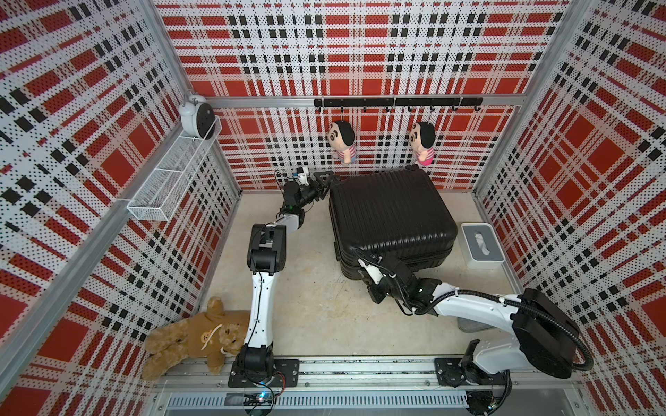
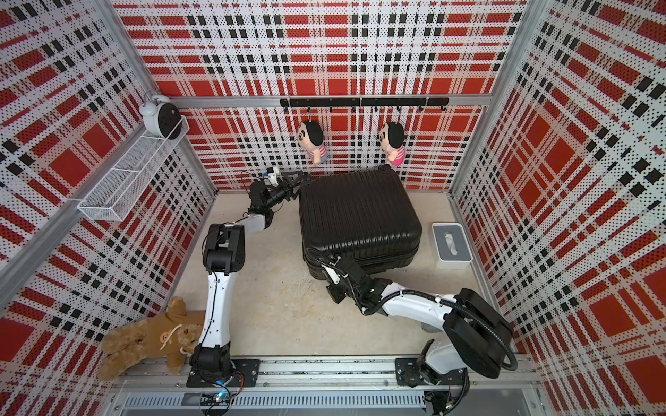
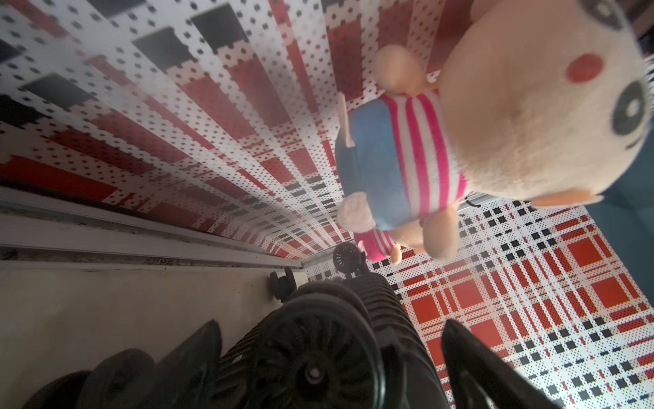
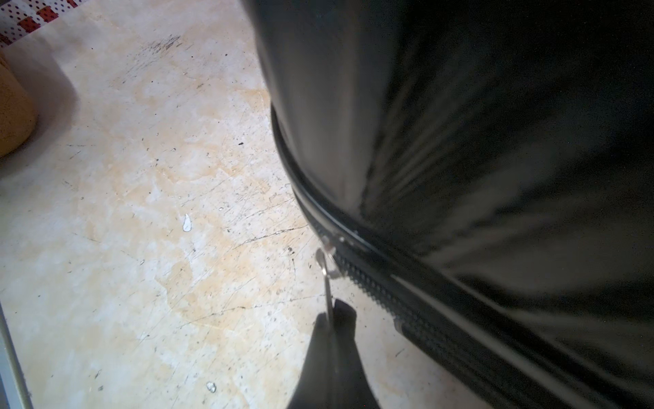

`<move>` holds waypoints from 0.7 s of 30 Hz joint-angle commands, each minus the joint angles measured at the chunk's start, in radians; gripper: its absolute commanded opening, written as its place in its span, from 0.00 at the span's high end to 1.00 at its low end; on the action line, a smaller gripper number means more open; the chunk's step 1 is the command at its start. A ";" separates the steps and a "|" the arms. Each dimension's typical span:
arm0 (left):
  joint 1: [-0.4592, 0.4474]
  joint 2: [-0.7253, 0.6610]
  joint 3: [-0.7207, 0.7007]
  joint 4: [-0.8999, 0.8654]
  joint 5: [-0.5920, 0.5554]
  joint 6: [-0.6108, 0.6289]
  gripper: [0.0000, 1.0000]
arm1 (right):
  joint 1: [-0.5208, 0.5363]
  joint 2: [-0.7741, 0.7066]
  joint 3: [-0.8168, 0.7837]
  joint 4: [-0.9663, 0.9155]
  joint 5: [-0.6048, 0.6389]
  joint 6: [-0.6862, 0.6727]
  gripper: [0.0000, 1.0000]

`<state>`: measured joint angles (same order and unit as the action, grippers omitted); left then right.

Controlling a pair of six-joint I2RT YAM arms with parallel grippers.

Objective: Open the suitcase zippers
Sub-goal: Adjust the suitcase at the center of the board.

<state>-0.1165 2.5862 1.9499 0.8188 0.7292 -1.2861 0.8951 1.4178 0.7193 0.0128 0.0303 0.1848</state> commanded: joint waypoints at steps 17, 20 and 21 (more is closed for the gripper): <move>-0.012 0.011 0.017 0.015 0.029 -0.028 0.49 | -0.005 -0.023 0.002 -0.002 -0.006 0.028 1.00; -0.007 -0.001 0.005 0.018 0.029 -0.029 0.62 | -0.004 -0.025 0.000 -0.001 -0.009 0.031 1.00; -0.006 -0.006 -0.002 0.020 0.029 -0.030 0.67 | -0.005 -0.025 -0.001 0.000 -0.010 0.031 1.00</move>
<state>-0.1249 2.6080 1.9800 0.8383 0.7200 -1.3102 0.8955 1.4117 0.7189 0.0048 0.0288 0.2005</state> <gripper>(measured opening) 0.603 0.053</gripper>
